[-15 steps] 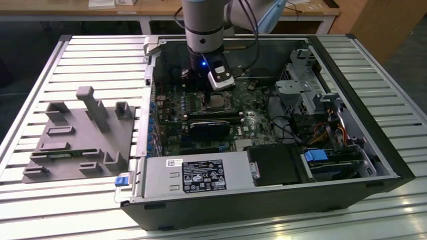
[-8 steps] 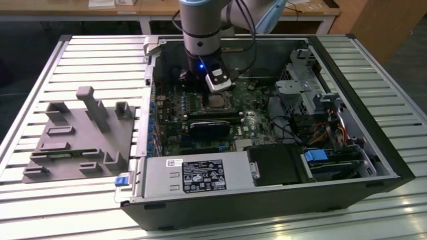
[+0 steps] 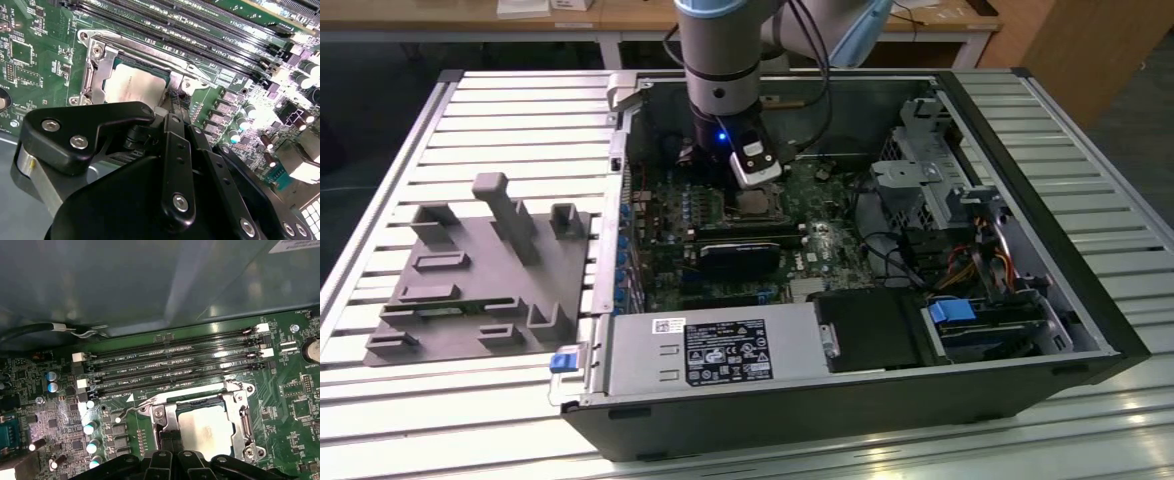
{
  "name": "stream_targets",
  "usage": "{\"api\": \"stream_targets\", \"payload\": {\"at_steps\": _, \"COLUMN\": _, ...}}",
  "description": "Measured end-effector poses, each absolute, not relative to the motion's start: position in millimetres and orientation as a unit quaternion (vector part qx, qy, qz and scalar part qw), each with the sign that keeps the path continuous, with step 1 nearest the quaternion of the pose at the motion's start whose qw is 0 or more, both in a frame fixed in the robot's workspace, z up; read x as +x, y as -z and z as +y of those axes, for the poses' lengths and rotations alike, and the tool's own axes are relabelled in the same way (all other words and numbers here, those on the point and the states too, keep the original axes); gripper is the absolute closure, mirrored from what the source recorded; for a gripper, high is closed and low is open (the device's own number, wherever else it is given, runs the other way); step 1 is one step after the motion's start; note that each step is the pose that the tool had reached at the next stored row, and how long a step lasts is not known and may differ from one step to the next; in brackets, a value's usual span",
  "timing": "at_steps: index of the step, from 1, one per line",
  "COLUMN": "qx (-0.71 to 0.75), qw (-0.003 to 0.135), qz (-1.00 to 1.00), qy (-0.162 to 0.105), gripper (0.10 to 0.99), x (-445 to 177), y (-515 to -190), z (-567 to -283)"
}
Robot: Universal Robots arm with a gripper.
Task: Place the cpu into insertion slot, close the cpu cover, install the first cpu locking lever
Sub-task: 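Close the cpu cover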
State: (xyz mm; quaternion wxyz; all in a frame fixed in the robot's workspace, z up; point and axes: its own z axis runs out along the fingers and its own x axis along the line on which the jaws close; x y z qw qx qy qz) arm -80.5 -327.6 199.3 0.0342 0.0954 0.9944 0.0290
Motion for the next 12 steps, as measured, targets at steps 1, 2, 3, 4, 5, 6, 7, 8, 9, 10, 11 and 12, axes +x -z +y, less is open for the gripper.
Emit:
{"api": "stream_targets", "payload": {"at_steps": 1, "qx": 0.095, "qw": 0.034, "qz": 0.994, "qy": -0.029, "gripper": 0.984, "x": -80.5, "y": -199.3, "z": -327.6}}
{"api": "stream_targets", "payload": {"at_steps": 2, "qx": 0.095, "qw": 0.034, "qz": 0.994, "qy": -0.029, "gripper": 0.984, "x": -80.5, "y": -199.3, "z": -327.6}}
{"api": "stream_targets", "payload": {"at_steps": 3, "qx": 0.095, "qw": 0.034, "qz": 0.994, "qy": -0.029, "gripper": 0.984, "x": -80.5, "y": -199.3, "z": -327.6}}
{"api": "stream_targets", "payload": {"at_steps": 4, "qx": 0.095, "qw": 0.034, "qz": 0.994, "qy": -0.029, "gripper": 0.984, "x": -80.5, "y": -199.2, "z": -327.6}}
{"api": "stream_targets", "payload": {"at_steps": 5, "qx": 0.095, "qw": 0.034, "qz": 0.994, "qy": -0.029, "gripper": 0.984, "x": -80.2, "y": -199.2, "z": -327.6}}
{"api": "stream_targets", "payload": {"at_steps": 6, "qx": 0.095, "qw": 0.034, "qz": 0.994, "qy": -0.029, "gripper": 0.984, "x": -79.6, "y": -199.1, "z": -327.5}}
{"api": "stream_targets", "payload": {"at_steps": 7, "qx": 0.095, "qw": 0.034, "qz": 0.994, "qy": -0.029, "gripper": 0.984, "x": -78.8, "y": -199.1, "z": -327.6}}
{"api": "stream_targets", "payload": {"at_steps": 8, "qx": 0.095, "qw": 0.034, "qz": 0.994, "qy": -0.029, "gripper": 0.984, "x": -78.1, "y": -199.2, "z": -327.6}}
{"api": "stream_targets", "payload": {"at_steps": 9, "qx": 0.095, "qw": 0.034, "qz": 0.994, "qy": -0.029, "gripper": 0.984, "x": -77.2, "y": -199.2, "z": -327.6}}
{"api": "stream_targets", "payload": {"at_steps": 10, "qx": 0.095, "qw": 0.034, "qz": 0.994, "qy": -0.029, "gripper": 0.984, "x": -76.7, "y": -199.2, "z": -327.6}}
{"api": "stream_targets", "payload": {"at_steps": 11, "qx": 0.095, "qw": 0.034, "qz": 0.994, "qy": -0.029, "gripper": 0.984, "x": -76.6, "y": -199.2, "z": -327.6}}
{"api": "stream_targets", "payload": {"at_steps": 12, "qx": 0.095, "qw": 0.034, "qz": 0.994, "qy": -0.029, "gripper": 0.984, "x": -76.5, "y": -199.2, "z": -327.6}}
